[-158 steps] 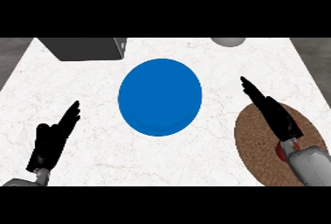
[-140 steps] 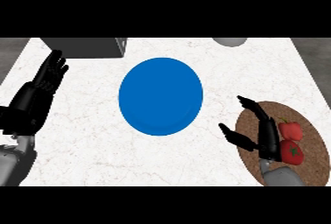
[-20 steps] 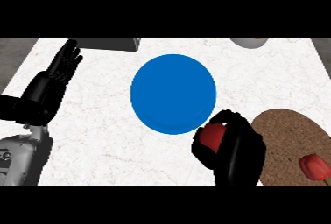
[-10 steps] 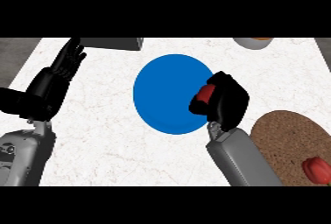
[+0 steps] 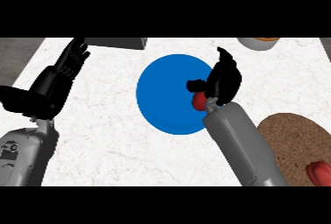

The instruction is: Pick the tomato from the placemat and place it in the plate

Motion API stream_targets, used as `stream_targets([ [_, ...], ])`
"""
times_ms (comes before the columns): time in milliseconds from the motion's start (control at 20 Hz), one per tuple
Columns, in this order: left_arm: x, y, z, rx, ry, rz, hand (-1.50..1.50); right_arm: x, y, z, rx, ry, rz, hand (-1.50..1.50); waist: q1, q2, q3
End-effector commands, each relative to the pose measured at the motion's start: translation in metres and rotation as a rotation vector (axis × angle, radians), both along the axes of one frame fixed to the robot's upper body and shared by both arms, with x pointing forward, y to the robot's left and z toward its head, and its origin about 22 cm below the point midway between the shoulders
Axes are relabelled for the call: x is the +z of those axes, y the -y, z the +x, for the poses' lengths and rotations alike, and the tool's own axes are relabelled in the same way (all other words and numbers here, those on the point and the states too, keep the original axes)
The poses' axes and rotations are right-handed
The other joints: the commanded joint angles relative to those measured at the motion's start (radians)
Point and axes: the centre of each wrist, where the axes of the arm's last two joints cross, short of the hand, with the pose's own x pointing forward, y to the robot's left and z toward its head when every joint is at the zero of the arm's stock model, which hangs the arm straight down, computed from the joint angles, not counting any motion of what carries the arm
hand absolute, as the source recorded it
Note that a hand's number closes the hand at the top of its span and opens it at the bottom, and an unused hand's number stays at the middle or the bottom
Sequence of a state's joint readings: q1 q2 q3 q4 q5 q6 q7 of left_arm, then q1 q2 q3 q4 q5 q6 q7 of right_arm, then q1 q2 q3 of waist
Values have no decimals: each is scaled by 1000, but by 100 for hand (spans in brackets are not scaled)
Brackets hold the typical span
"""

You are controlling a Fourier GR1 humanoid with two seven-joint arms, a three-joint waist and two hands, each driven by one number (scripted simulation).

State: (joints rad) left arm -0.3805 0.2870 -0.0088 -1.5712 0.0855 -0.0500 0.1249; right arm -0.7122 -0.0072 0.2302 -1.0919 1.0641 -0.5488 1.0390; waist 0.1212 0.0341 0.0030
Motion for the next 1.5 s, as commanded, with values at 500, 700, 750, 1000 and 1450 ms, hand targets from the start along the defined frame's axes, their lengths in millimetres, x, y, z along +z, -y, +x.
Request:
stream_targets([
  [500, -20, -13, -6, 43, -28, 9, 0, -7, -17, 15, -183, 426, 343, -150, -53, -21, -3],
  [700, -18, -38, -10, 93, -40, 2, 0, -31, -20, -6, -184, 444, 373, -150, -89, -34, -3],
  [750, -3, -32, -4, 105, -26, 12, 0, -23, -19, -2, -198, 449, 392, -150, -100, -35, -3],
  [1000, -19, -39, -26, 139, -34, -9, 0, -43, -9, -54, -162, 496, 390, -150, -133, -46, -3],
  [1450, -35, -32, -33, 131, -35, -11, 0, -38, 17, -157, -167, 484, 360, -150, -138, -40, -4],
])
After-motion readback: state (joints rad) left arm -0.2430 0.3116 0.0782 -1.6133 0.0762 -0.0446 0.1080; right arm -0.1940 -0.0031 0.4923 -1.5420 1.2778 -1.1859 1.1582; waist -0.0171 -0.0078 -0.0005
